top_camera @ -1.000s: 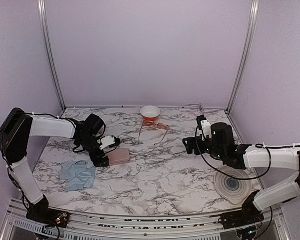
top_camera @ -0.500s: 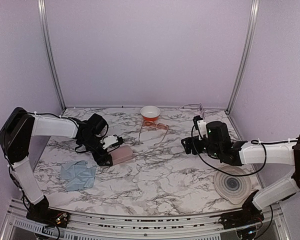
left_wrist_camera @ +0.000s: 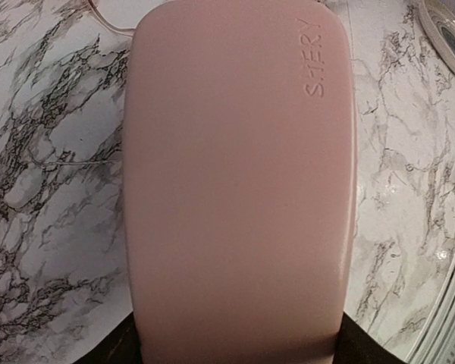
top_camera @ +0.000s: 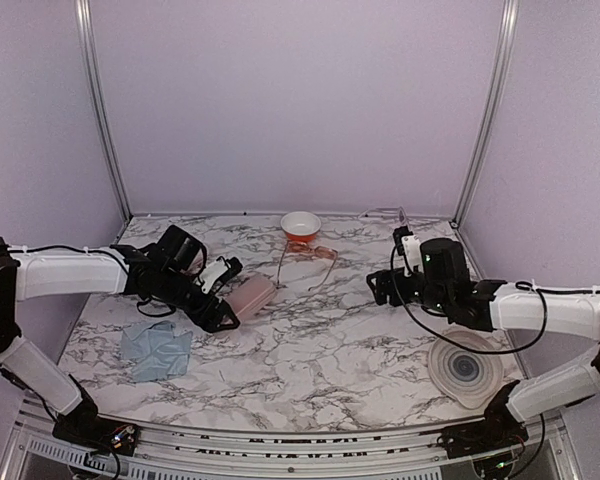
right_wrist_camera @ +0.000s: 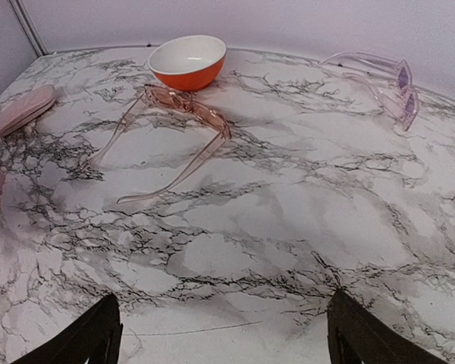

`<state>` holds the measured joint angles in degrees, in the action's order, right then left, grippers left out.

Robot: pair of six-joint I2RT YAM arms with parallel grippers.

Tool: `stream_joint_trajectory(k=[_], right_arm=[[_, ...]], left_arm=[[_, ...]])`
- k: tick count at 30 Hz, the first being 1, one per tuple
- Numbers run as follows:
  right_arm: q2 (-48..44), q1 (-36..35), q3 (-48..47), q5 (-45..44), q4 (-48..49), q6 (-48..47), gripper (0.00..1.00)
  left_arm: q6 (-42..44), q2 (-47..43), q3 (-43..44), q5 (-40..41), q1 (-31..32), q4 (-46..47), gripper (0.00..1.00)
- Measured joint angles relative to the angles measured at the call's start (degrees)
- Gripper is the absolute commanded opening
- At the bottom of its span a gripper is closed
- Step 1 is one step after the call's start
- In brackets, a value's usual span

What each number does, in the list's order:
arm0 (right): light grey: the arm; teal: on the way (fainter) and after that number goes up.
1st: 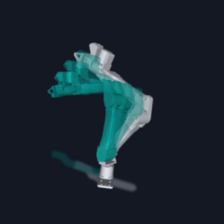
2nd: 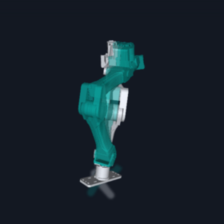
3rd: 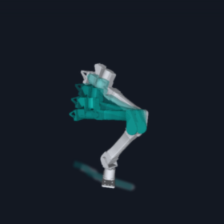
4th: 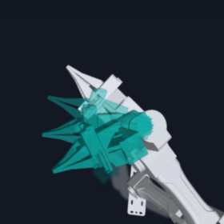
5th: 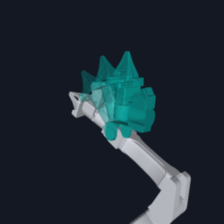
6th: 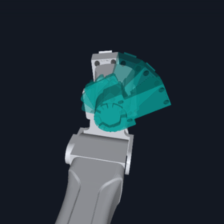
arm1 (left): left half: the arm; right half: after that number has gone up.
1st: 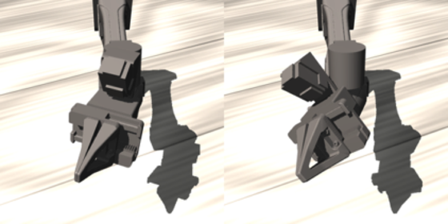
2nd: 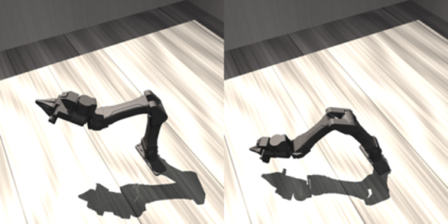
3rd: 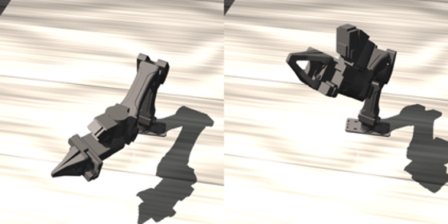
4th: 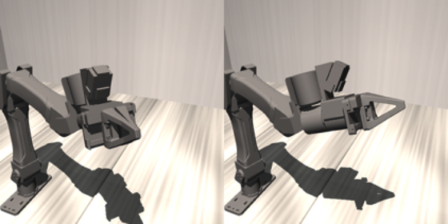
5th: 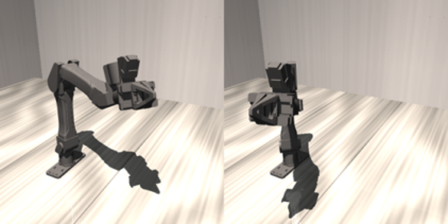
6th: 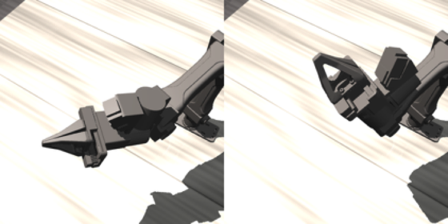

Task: Organize the sunglasses
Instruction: Pass from the left arm to the right

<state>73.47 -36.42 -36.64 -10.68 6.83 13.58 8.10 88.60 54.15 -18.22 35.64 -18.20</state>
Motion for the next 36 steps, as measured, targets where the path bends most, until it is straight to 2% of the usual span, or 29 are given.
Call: stream_joint_trajectory(k=[8, 12, 16, 21, 26, 31, 36], right_arm=[[-9.46, -0.17, 0.00, 8.52, -0.83, 8.70, 0.91], [-10.08, -0.90, 0.00, 14.82, 1.84, 13.20, 0.91], [-9.92, -3.93, -0.02, 20.55, 6.10, 17.00, 0.91], [-7.67, -8.70, -1.73, 23.69, 9.29, 19.58, 0.95], [-3.23, -14.27, -4.63, 24.30, 11.43, 20.85, 1.00], [1.99, -18.82, -8.15, 24.46, 14.25, 21.35, 1.00], [5.49, -19.45, -11.34, 25.49, 15.52, 21.62, 1.00]], left_arm=[[-12.70, -9.70, -7.85, -2.84, 2.19, 10.43, 0.42], [-17.97, -13.00, -9.66, -4.68, 2.54, 15.76, 0.38], [-24.68, -15.82, -13.35, -5.95, 3.69, 24.37, 0.37], [-33.99, -18.16, -18.80, -7.30, 7.39, 34.91, 0.37], [-39.78, -18.78, -19.87, -8.81, 9.53, 42.12, 0.36], [-42.58, -19.26, -19.34, -10.95, 10.45, 45.72, 0.37], [-43.82, -19.96, -18.34, -12.00, 11.21, 46.90, 0.38]])
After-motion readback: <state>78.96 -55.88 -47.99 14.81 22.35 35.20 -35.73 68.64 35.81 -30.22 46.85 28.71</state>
